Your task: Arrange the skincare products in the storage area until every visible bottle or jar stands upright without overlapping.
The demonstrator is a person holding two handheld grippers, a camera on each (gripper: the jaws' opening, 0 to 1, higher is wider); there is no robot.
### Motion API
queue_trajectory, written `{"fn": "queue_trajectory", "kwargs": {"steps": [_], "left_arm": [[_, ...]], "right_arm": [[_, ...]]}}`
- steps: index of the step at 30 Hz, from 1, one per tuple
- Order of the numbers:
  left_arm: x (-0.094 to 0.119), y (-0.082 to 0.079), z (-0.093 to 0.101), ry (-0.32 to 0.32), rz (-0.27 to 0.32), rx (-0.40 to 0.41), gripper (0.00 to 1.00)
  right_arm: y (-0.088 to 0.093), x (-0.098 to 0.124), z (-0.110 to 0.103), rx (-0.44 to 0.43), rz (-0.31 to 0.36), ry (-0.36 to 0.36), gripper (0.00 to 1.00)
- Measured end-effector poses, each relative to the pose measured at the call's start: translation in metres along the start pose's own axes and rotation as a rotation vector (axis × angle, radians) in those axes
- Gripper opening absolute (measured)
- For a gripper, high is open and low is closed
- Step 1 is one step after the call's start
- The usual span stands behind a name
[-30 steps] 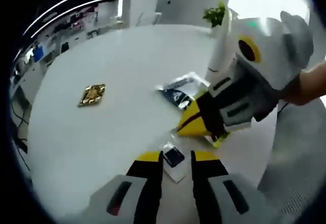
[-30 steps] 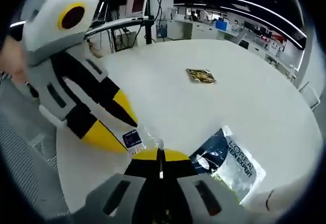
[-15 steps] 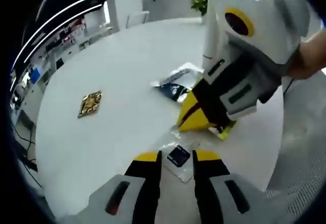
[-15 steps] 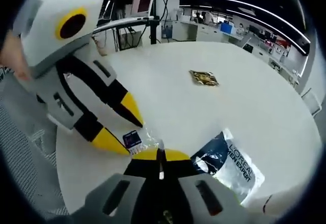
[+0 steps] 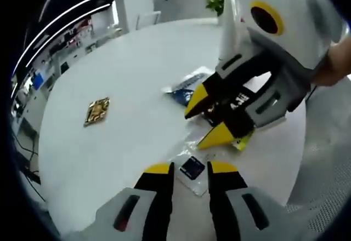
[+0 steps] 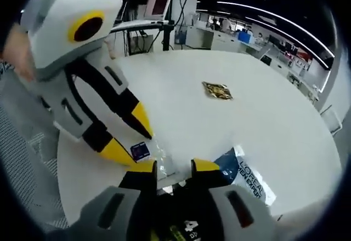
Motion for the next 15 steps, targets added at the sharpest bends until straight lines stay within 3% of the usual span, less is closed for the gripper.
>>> {"fn": "queue_trajectory", "kwargs": {"steps": [15], "left_arm": [[0.010,-0.020,0.000,-0.014,0.034,-0.023,0.24]], "right_arm": [[-0.009,0.024,0.002,-0.008,0.021,0.029,0.34]]}}
Point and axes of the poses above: the point that each gripper's makers call its tool centre point, and the gripper's own axes: x roughly backward along the fingers, z roughly to its right, y roughly out of its underside, the point moved 5 cm from there along x, roughly backward along the fingers, and after that the axes turned 13 degrees about z, right-handed, at the moved point
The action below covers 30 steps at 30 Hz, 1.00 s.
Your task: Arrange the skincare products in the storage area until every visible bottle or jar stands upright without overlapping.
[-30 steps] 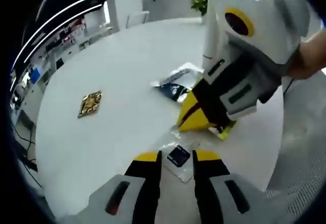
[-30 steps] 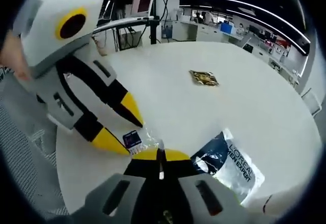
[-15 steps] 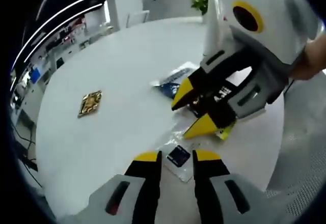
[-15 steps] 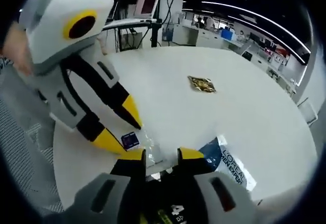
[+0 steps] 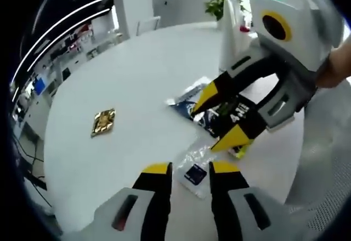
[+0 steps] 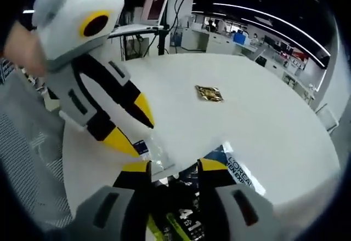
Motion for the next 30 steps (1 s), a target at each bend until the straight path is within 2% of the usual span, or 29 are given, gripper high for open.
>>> {"fn": "queue_trajectory", "kwargs": {"steps": [4,15,23,30], "left_arm": [[0.004,0.000,0.001,-0.005,0.001,-0.003,0.28],[0.027,0.005,0.009,-0.034,0.007,0.070,0.44],[0.050,0.006,0.014,-0.071,0.023,0.119,0.54],[0.066,0.010,0.022,-0.104,0.044,0.186,0.61]], "right_arm": [[-0.001,0.008,-0.004,-0.001,0.008,0.000,0.39],[0.004,0.041,-0.020,-0.032,0.002,0.020,0.51],[0.013,0.076,-0.032,-0.086,0.010,0.053,0.61],[0.026,0.111,-0.030,-0.161,0.021,0.117,0.71]]}}
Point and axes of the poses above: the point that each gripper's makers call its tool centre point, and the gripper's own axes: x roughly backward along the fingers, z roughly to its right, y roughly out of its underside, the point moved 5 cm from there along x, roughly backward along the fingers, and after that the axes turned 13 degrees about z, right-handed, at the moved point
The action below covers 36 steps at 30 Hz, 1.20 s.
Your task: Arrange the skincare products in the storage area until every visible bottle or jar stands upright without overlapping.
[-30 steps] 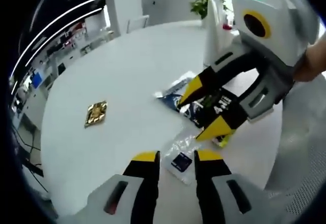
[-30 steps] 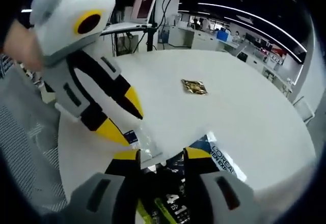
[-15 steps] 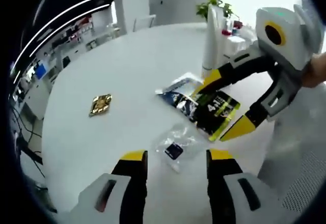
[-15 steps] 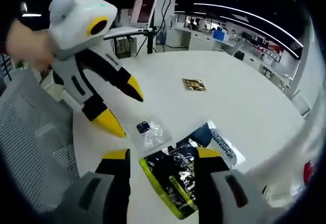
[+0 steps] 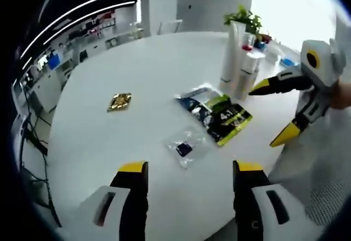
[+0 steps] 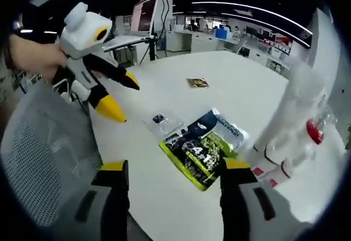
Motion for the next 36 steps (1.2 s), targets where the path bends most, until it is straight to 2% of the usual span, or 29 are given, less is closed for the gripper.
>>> {"fn": "queue_trajectory", "kwargs": {"steps": [6,10,14,17,24,31,36], "left_arm": [[0.015,0.009,0.006,-0.020,0.003,0.046,0.67],[0.021,0.014,0.009,-0.029,-0.002,0.064,0.70],[0.022,0.008,0.008,-0.044,0.013,0.066,0.74],[0.021,0.006,0.006,-0.053,0.014,0.062,0.78],[0.018,-0.002,0.002,-0.044,0.002,0.071,0.81],[0.014,-0.027,-0.024,-0.056,0.021,0.073,0.89],[0.006,-0.038,-0.041,-0.060,0.021,0.074,0.91]], "right_arm": [[0.011,0.035,0.015,-0.063,0.003,0.079,0.83],[0.018,0.055,0.026,-0.095,0.004,0.131,0.87],[0.025,0.067,0.034,-0.115,-0.001,0.164,0.91],[0.023,0.072,0.036,-0.139,0.005,0.183,0.94],[0.022,0.074,0.037,-0.154,0.015,0.196,0.98],[0.023,0.074,0.038,-0.180,0.018,0.201,0.99],[0.023,0.074,0.038,-0.192,0.017,0.202,0.99]]}}
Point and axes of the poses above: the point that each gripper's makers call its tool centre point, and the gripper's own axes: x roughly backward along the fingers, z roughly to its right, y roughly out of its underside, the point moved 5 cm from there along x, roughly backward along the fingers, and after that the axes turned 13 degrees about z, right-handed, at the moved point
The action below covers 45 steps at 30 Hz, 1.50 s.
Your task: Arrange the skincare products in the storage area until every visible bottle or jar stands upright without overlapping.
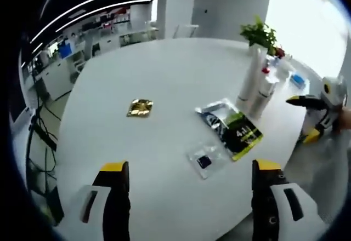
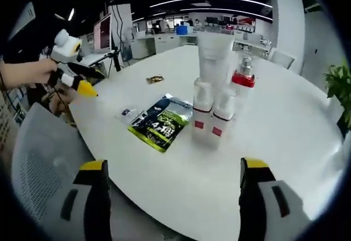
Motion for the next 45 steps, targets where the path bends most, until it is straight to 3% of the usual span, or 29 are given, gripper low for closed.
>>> {"fn": "queue_trajectory", "kwargs": {"steps": [13,33,45], "left_arm": [[-0.035,-0.009,-0.036,-0.013,-0.080,-0.014,0.92],[-0.101,-0.014,-0.093,-0.021,-0.190,-0.070,0.91],[-0.146,-0.025,-0.104,0.003,-0.226,-0.107,0.84]], "right_arm": [[0.001,0.001,0.006,-0.016,0.011,0.028,0.99],[0.007,-0.004,0.002,0.002,-0.044,0.013,0.99],[0.011,-0.005,0.010,-0.032,-0.054,0.034,0.99]]}}
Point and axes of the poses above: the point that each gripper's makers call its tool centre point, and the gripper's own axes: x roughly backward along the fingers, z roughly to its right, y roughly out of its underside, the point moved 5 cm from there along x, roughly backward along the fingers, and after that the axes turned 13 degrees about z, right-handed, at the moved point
